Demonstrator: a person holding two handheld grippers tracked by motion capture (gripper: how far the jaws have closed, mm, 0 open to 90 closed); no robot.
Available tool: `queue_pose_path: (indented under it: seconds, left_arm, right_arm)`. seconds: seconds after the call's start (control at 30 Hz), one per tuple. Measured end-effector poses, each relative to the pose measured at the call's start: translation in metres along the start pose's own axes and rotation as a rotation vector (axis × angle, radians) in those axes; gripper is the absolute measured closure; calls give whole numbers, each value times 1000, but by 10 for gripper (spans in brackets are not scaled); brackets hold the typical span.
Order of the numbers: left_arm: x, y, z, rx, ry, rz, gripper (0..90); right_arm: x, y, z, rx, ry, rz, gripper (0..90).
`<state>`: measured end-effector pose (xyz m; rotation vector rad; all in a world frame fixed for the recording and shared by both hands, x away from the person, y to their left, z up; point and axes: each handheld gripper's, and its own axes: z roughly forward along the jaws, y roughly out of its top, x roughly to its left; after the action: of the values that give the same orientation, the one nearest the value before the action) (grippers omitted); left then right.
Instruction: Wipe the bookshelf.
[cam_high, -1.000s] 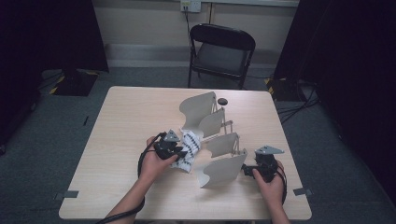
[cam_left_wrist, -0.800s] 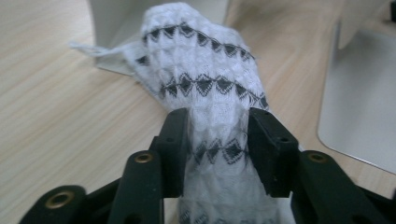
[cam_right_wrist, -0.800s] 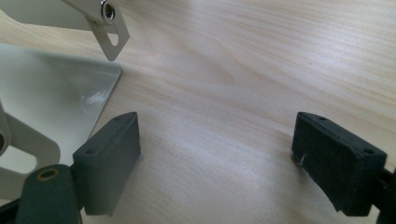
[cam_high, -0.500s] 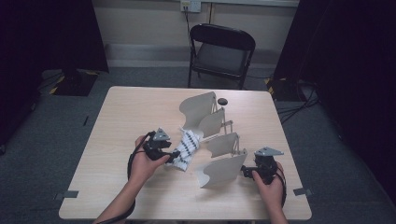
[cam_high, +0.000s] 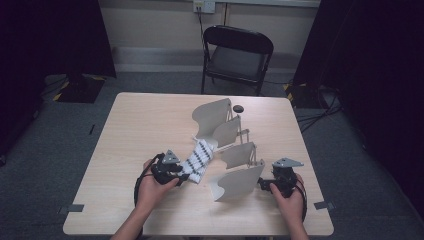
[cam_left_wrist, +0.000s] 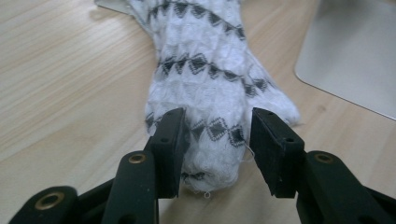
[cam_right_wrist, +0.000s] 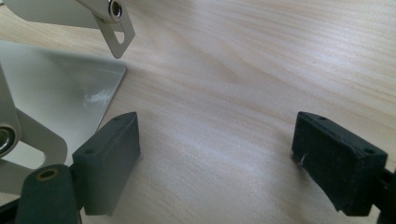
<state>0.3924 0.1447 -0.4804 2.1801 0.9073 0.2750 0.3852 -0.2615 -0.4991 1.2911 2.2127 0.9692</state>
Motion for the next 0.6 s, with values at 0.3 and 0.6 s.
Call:
queue_pose_path:
  seconds: [0.3, 0.6]
  left_arm:
    - [26, 7, 5, 0, 57, -26, 549]
    - [43, 15, 11, -7, 88, -89, 535]
  right_arm:
    - [0, 0, 0, 0, 1, 0, 145]
    - [-1, 1, 1, -1, -2, 3, 145]
